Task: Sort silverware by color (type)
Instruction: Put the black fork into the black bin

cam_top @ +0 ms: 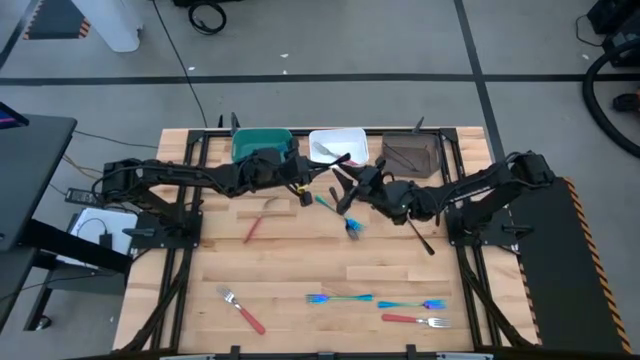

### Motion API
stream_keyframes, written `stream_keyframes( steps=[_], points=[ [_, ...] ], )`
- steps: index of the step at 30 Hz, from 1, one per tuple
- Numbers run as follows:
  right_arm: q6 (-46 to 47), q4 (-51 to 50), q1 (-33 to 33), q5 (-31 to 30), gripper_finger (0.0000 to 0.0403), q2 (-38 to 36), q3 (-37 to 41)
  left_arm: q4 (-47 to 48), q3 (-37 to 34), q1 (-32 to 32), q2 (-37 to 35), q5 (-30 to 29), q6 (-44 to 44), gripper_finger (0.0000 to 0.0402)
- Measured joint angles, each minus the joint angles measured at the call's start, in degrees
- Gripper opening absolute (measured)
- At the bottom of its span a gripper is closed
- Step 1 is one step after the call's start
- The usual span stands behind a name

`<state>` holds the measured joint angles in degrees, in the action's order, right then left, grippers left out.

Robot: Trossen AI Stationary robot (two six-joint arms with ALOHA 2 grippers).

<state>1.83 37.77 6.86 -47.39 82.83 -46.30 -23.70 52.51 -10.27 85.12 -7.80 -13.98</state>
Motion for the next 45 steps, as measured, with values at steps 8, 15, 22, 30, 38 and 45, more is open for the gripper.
stream_keyframes(
  steps=[8,15,22,30,38,45],
  points=[
    [-0.1,0.5,-4.1,2.6,0.01,0.0,0.0,0.0,0.0,-0.1,0.0,-0.4,0.0,0.0013],
    [-0.1,1.6,-8.6,10.7,0.01,0.0,0.0,-0.1,0.0,-0.6,0.0,-0.5,0.0,0.0013],
    [-0.3,2.5,-12.2,14.4,0.0086,0.0,0.0,-0.2,0.0,-2.0,0.0,-0.5,-0.2,0.0013],
    [-1.4,3.7,-16.1,22.0,0.0013,0.5,-0.1,-0.3,0.0,-6.0,0.0,1.8,-2.7,0.0013],
    [-5.9,4.3,-20.6,28.5,0.0012,0.6,-0.1,-1.0,0.1,-8.4,0.1,6.0,-5.2,0.0019],
    [-21.6,3.9,-24.4,13.4,0.0011,-1.4,0.1,-0.2,-0.1,-10.1,-0.1,6.5,-7.4,0.0065]
  ],
)
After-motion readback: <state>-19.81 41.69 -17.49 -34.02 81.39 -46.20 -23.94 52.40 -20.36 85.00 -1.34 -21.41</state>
